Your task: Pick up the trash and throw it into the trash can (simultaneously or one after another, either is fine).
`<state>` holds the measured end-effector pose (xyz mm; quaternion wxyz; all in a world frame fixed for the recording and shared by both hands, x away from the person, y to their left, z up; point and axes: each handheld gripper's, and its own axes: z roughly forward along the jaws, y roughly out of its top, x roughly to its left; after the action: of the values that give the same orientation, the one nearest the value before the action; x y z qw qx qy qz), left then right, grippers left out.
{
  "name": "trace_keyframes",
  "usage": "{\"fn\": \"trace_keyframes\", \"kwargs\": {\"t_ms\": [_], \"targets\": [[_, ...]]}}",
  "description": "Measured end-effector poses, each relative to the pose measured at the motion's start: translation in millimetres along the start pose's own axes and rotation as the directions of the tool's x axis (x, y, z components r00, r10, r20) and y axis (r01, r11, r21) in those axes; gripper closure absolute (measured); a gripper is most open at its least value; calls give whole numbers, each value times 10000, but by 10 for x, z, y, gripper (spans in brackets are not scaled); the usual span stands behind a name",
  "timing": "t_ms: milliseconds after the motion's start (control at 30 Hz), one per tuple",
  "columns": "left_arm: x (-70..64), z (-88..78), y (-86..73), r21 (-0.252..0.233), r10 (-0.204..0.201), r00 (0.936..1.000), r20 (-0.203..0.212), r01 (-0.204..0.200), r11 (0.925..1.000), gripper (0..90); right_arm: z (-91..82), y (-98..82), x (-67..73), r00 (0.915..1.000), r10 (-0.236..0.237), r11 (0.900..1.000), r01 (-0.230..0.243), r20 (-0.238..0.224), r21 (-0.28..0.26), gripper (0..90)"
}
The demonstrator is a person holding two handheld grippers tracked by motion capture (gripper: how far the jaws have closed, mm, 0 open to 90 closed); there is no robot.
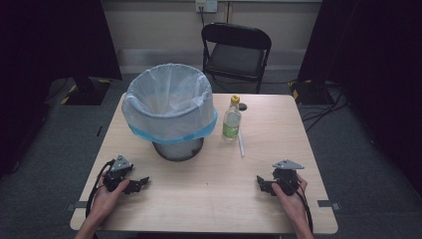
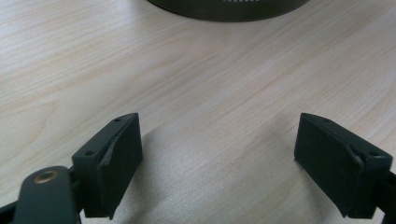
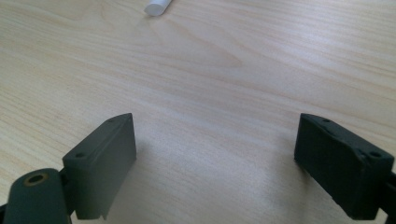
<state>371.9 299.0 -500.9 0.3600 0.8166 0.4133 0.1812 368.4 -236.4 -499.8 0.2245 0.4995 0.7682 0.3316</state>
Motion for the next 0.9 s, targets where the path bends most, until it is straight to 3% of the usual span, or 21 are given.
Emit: {"fn": "trace_keyframes", "kwargs": {"t_ms": [200,433,667,867,900], "targets": [[0,0,0,-1,-1,10000,-1,1,10000,147,0,0,2,10000,10,10000,-10,17,-4,119],[0,0,0,2,6,10000,-13,-6,10000,147,-18,31,20,9998,-77,9999,79,-195,83,204],[0,-1,0,12,11,10000,-3,-11,10000,147,-40,88,69,9992,-168,9998,171,-350,76,199],[3,-2,1,18,60,10000,-28,-60,10000,147,-67,178,79,9969,-148,9999,145,-775,-43,235],[1,-1,0,10,11,10000,-2,-11,10000,147,-69,262,92,9945,-192,9997,175,-1026,-175,246]]}}
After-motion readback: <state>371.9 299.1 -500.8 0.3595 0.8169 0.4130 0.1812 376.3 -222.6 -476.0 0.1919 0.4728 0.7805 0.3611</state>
